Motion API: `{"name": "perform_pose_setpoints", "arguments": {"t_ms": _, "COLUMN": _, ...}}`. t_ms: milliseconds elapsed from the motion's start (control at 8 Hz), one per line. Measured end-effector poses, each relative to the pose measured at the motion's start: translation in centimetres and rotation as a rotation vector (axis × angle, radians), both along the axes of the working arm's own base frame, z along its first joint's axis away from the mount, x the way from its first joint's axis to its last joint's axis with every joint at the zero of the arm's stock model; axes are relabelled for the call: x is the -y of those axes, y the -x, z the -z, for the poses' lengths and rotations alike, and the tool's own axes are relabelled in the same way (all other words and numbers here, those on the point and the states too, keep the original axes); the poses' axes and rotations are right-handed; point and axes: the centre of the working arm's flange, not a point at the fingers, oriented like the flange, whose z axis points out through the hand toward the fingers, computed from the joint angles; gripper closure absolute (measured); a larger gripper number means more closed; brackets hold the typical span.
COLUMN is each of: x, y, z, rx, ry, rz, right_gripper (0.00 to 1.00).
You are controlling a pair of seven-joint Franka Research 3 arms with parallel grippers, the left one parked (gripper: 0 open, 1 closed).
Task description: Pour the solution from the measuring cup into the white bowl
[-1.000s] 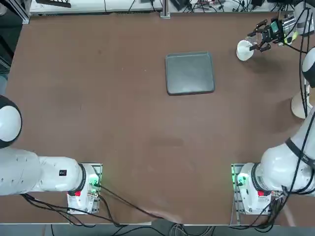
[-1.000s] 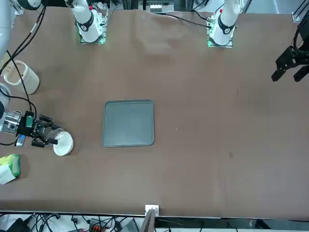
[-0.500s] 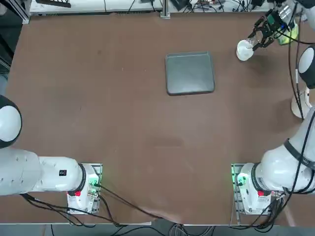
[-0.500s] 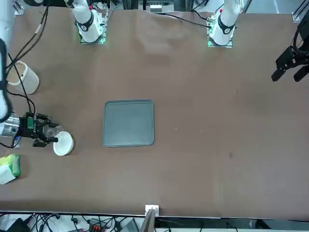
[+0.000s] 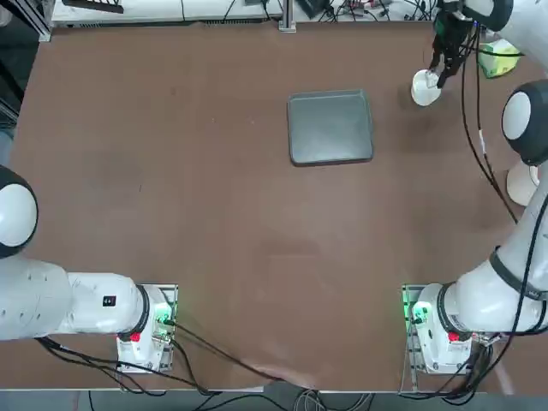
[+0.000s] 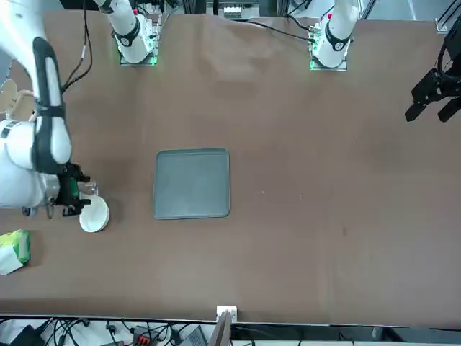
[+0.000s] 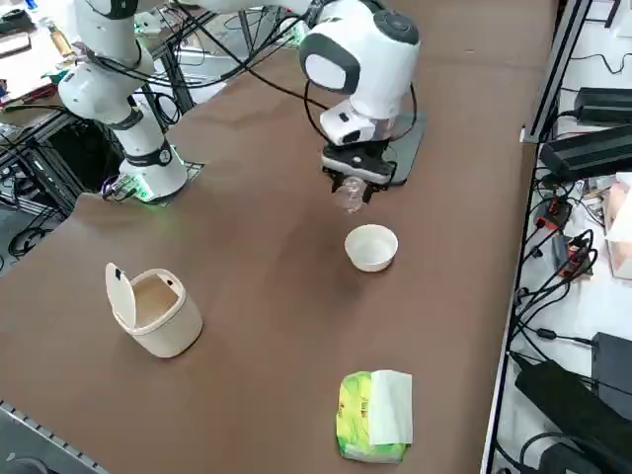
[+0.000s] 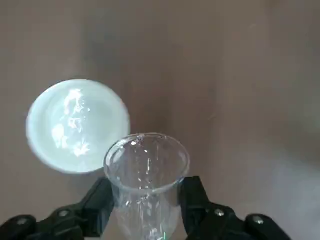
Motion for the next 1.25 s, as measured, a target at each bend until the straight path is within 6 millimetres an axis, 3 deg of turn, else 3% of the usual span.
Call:
{"name": "perform_pose_setpoints", "arguments": {"t_ms": 250, "x": -3.7, "y": 3.1, "z": 1.3, "rx": -0.047, "ry": 0.209, "rz": 0.049, "right_gripper": 0.27}}
{"name": "perform_pose_setpoints", "arguments": {"t_ms": 500, "x": -8.2, "y": 6.4, "z": 4.9, "rx": -0.049, "ry": 0.471, "rz": 0.046, "right_gripper": 0.27}}
{"name": "perform_pose_setpoints", "arguments": {"t_ms": 625, "x": -9.5, "y": 8.1, "z": 7.1, "rx": -0.037, "ry": 0.590, "rz": 0.037, "right_gripper": 0.27}}
{"name": "perform_pose_setpoints", "arguments": {"t_ms": 1000, "x": -8.9, "y": 11.3, "z": 11.9, "rx": 0.022, "ry": 0.834, "rz": 0.012, "right_gripper": 0.27}}
{"name": "perform_pose_setpoints", "arguments": {"t_ms": 1250, "x": -8.7, "y": 13.2, "z": 16.3, "rx": 0.057, "ry": 0.947, "rz": -0.005, "right_gripper": 0.27}}
